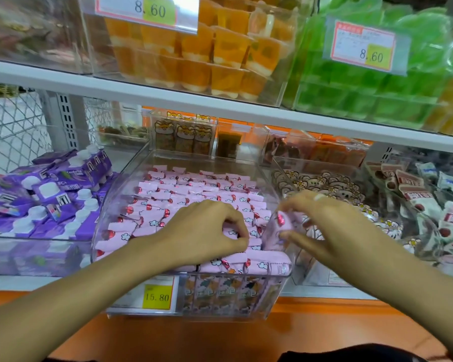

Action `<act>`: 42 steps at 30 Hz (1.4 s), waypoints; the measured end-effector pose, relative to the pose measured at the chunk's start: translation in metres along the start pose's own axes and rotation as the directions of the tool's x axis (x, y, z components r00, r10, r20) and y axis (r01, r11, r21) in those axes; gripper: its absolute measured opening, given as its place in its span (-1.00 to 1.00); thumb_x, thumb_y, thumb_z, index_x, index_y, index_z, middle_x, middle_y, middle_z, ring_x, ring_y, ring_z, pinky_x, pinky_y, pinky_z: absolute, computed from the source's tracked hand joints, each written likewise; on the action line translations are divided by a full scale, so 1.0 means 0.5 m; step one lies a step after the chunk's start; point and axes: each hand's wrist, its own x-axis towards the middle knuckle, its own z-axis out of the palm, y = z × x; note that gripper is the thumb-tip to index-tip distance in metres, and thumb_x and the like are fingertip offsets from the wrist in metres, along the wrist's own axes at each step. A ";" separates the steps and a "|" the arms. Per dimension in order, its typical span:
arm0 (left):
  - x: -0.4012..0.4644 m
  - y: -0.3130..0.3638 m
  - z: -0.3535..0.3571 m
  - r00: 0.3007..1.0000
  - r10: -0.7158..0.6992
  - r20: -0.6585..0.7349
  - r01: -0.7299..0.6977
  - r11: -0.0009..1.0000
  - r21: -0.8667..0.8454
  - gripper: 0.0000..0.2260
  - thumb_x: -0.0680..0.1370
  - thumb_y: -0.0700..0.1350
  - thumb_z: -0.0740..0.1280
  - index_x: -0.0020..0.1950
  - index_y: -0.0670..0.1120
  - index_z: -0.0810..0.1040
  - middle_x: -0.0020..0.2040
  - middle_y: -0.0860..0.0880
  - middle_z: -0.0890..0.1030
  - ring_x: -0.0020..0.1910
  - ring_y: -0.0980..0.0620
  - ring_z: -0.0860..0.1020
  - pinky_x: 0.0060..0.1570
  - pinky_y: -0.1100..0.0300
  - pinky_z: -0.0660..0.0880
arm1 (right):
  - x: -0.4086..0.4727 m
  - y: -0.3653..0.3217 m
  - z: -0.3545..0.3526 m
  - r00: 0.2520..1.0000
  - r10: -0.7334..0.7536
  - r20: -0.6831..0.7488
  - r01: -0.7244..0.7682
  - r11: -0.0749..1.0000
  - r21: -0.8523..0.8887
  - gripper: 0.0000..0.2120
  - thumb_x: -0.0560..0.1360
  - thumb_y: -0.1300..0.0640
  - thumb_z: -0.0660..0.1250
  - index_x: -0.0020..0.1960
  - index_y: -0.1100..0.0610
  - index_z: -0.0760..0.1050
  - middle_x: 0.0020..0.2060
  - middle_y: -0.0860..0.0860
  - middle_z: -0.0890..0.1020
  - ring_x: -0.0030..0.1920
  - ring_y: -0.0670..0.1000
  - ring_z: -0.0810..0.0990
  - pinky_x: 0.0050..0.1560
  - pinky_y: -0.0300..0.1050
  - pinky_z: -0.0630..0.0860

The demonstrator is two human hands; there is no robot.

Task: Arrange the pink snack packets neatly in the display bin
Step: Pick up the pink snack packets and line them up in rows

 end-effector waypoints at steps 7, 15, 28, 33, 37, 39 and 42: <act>0.004 -0.007 0.002 1.000 -0.018 0.004 0.018 0.999 -0.046 -0.97 0.43 0.12 0.39 -0.19 0.24 0.61 -0.02 0.29 0.63 -0.04 0.33 0.55 0.01 0.14 0.52 | 0.033 0.003 0.059 0.998 -0.067 0.011 0.068 0.974 -0.216 -0.64 0.42 -0.17 0.38 0.17 -0.07 0.52 0.02 -0.11 0.58 0.09 0.00 0.38 -0.05 -0.14 0.31; 0.005 -0.013 0.001 0.999 0.009 0.038 -0.007 0.999 -0.050 -0.93 0.46 0.16 0.36 -0.12 0.23 0.62 0.02 0.30 0.61 0.01 0.36 0.52 0.06 0.11 0.51 | 0.039 0.006 0.044 0.942 -0.220 0.255 0.301 0.890 -0.342 -0.70 0.60 -0.10 0.08 0.05 -0.01 0.54 -0.04 -0.08 0.60 -0.12 -0.02 0.11 -0.02 -0.06 0.31; 0.002 -0.006 -0.003 0.986 0.159 -0.052 -0.158 0.987 0.023 -0.77 0.53 0.23 0.23 0.13 0.23 0.52 0.10 0.28 0.52 0.09 0.32 0.45 0.08 0.15 0.46 | -0.040 0.008 0.064 0.997 -0.055 0.045 0.060 0.993 -0.104 -0.62 0.51 -0.23 0.09 0.14 -0.10 0.54 0.06 -0.13 0.42 0.02 -0.07 0.34 -0.06 -0.20 0.27; 0.003 0.001 0.011 0.950 0.275 0.151 -0.294 0.948 0.121 -0.66 0.61 0.15 0.10 0.35 0.17 0.42 0.25 0.24 0.43 0.21 0.31 0.30 0.19 0.29 0.29 | -0.053 0.019 0.077 0.995 -0.097 0.036 0.098 0.995 -0.029 -0.71 0.54 -0.14 0.20 0.17 -0.07 0.55 0.07 -0.19 0.48 0.03 -0.15 0.33 -0.17 -0.35 0.08; 0.007 0.001 0.015 0.944 0.243 0.225 -0.286 0.940 0.184 -0.56 0.58 0.22 -0.02 0.41 0.19 0.35 0.28 0.25 0.40 0.23 0.27 0.28 0.21 0.23 0.28 | -0.053 0.017 0.075 0.992 -0.117 -0.034 0.115 0.991 -0.074 -0.79 0.51 -0.13 0.29 -0.01 -0.06 0.63 -0.06 -0.16 0.56 -0.07 -0.06 0.45 -0.22 -0.28 0.20; 0.008 -0.001 0.015 0.941 0.224 0.254 -0.283 0.933 0.225 -0.54 0.57 0.25 -0.04 0.43 0.20 0.31 0.29 0.25 0.38 0.22 0.26 0.26 0.22 0.23 0.28 | -0.053 0.014 0.075 0.990 -0.128 -0.064 0.119 0.984 -0.135 -0.81 0.51 -0.11 0.30 -0.06 -0.03 0.62 -0.07 -0.13 0.56 -0.11 -0.04 0.47 -0.25 -0.29 0.20; 0.010 0.001 0.013 0.943 0.199 0.266 -0.260 0.941 0.217 -0.57 0.58 0.23 0.00 0.43 0.20 0.32 0.26 0.23 0.41 0.19 0.26 0.27 0.19 0.23 0.28 | -0.051 0.005 0.082 0.978 -0.172 -0.115 0.148 0.970 -0.191 -0.77 0.55 -0.03 0.22 -0.06 0.08 0.58 -0.06 -0.04 0.56 -0.14 0.04 0.53 -0.26 -0.21 0.33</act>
